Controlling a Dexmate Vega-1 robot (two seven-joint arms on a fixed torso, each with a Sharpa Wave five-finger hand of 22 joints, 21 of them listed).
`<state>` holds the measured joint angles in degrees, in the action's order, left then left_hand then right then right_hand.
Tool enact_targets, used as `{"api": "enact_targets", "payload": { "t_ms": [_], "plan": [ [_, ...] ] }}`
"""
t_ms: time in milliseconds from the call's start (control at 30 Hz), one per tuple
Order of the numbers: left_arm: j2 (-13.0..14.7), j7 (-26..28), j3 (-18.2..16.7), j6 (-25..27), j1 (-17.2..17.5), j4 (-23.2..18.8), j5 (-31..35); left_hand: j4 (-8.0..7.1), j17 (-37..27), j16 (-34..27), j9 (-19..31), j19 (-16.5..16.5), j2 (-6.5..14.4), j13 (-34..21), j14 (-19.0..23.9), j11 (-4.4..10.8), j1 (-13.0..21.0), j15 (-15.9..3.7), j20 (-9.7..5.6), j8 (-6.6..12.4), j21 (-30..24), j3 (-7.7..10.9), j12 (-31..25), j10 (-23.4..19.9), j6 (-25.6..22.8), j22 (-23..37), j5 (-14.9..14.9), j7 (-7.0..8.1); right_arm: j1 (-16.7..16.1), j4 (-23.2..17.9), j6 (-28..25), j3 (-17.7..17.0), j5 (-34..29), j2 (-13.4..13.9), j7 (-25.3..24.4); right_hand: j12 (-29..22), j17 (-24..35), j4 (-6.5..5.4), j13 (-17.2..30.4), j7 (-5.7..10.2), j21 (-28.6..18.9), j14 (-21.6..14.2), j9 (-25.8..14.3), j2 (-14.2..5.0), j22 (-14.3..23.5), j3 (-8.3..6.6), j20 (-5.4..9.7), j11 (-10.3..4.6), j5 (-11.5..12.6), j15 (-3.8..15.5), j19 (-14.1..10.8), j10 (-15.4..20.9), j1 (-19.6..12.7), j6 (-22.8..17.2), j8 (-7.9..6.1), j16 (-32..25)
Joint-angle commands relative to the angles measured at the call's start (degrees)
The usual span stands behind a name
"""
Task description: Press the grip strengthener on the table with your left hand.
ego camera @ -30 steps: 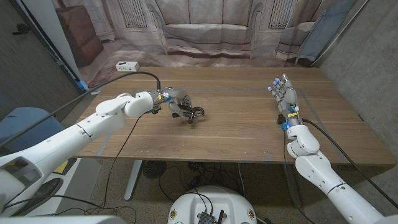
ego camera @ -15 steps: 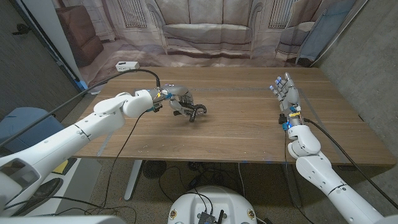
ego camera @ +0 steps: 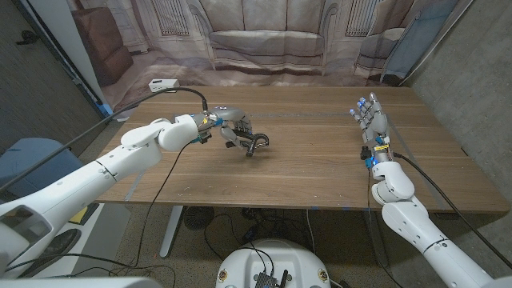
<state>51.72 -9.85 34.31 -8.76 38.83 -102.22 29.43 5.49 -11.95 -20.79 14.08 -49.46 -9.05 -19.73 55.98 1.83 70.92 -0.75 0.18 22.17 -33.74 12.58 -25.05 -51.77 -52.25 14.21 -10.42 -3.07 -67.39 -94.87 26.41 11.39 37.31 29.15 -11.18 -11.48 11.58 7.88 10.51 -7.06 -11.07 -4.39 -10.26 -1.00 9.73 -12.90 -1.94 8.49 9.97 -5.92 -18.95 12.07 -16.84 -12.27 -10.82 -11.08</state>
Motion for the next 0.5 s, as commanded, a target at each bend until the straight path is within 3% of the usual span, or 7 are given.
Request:
{"api": "enact_targets", "payload": {
  "t_ms": [33, 367, 500],
  "plan": [
    [-0.9, -0.7, 0.7, -0.5, -0.7, 0.6, 0.1, 4.41, 0.0, -0.4, 1.5, -5.2, 15.1, -0.7, 8.8, 2.64, 15.8, -10.57, -3.98, 0.38, -1.1, 4.72, -0.5, -3.7, -1.8, 0.3, -0.1, -0.26, -0.9, -0.6, 0.3, -0.6, -0.3, -0.2, -0.7, -0.2, 0.1, 0.04, 0.3, -0.13, -0.1, -0.3, -0.3, -0.14, 0.1, 0.25, -0.06, 0.08, 0.2, -0.11, -0.7, 0.5, -0.7, 0.0, -0.01, -0.4],
    [-1.2, -2.1, 1.5, 1.0, -0.8, -0.1, 1.1, 4.32, -0.9, -1.2, 1.6, -6.7, 14.7, -2.0, 9.7, 2.61, 16.5, -10.43, -3.98, 0.72, -3.1, 4.21, -1.0, -4.3, -3.1, 0.4, -0.1, -0.57, -1.1, -0.8, 0.2, -0.8, -0.2, -0.2, -0.7, -0.2, 0.2, 0.03, 0.3, -0.1, -0.1, -0.3, -0.3, -0.13, 0.1, 0.3, -0.04, 0.06, 0.2, -0.11, -0.7, 0.6, -0.7, -0.1, -0.03, -0.5],
    [-1.1, -2.6, 1.4, 3.0, -0.2, -1.3, 1.6, 4.22, -1.9, -2.1, 1.8, -7.2, 14.8, -3.0, 10.7, 1.9, 16.8, -10.63, -4.12, 0.87, -4.2, 3.95, -1.5, -4.5, -3.7, 0.5, -0.1, -0.74, -1.1, -0.7, 0.3, -0.8, -0.1, -0.2, -0.6, -0.2, 0.2, 0.02, 0.3, -0.13, -0.1, -0.3, -0.3, -0.13, 0.1, 0.31, -0.06, 0.1, 0.2, -0.13, -0.7, 0.5, -0.7, -0.1, -0.04, -0.4]
  ]
}}
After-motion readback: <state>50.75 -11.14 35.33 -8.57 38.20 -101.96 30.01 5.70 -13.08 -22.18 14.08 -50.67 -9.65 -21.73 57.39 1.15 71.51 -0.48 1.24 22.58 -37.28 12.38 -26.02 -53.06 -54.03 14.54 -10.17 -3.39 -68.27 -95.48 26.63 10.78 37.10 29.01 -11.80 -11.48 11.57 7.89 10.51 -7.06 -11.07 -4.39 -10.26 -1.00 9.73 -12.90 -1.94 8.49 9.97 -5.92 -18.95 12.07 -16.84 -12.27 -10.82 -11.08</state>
